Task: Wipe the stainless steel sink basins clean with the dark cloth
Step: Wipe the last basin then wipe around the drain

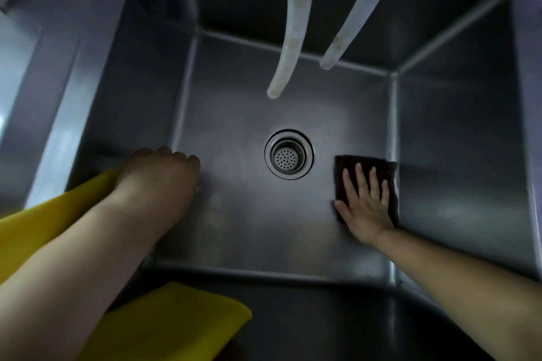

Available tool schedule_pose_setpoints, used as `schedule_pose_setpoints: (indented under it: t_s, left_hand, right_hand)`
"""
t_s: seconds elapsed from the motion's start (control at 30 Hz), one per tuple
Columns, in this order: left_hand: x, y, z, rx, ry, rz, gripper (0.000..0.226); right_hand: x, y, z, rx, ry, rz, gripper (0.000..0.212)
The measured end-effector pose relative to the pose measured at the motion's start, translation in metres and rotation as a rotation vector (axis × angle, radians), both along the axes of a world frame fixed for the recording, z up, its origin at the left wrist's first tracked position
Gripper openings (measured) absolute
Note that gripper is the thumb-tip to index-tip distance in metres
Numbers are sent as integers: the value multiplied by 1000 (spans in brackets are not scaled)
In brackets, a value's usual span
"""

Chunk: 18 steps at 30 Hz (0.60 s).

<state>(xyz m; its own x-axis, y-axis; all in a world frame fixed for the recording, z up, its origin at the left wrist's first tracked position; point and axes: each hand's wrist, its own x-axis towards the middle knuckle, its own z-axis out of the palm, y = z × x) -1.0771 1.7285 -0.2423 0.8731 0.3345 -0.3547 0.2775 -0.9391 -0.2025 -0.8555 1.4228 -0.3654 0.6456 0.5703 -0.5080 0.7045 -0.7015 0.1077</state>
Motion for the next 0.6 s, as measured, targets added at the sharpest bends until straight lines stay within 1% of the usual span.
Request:
schedule_pose_setpoints:
  t_s: [0.13, 0.23, 0.33, 0.4, 0.47, 0.6]
  left_hand:
    - [0, 2, -1, 20, -1, -5, 28]
    - [0, 1, -1, 16, -5, 7, 28]
    - [0, 0, -1, 13, 6, 4, 28]
    - [0, 0, 0, 17, 5, 4, 28]
    - [1, 0, 0, 16, 14, 0, 29]
    - [2, 1, 0, 0, 48, 32, 28]
  right_hand:
    - [-41, -30, 4, -92, 77, 241, 75]
    - [-64, -24, 15, -8, 91, 485, 74]
    - [-74, -3, 15, 93, 46, 778, 74]
    - [-84, 18, 11, 168, 55, 937, 68]
    - [-102, 43, 5, 226, 99, 1011, 61]
    - [-142, 96, -7, 273, 178, 979, 56]
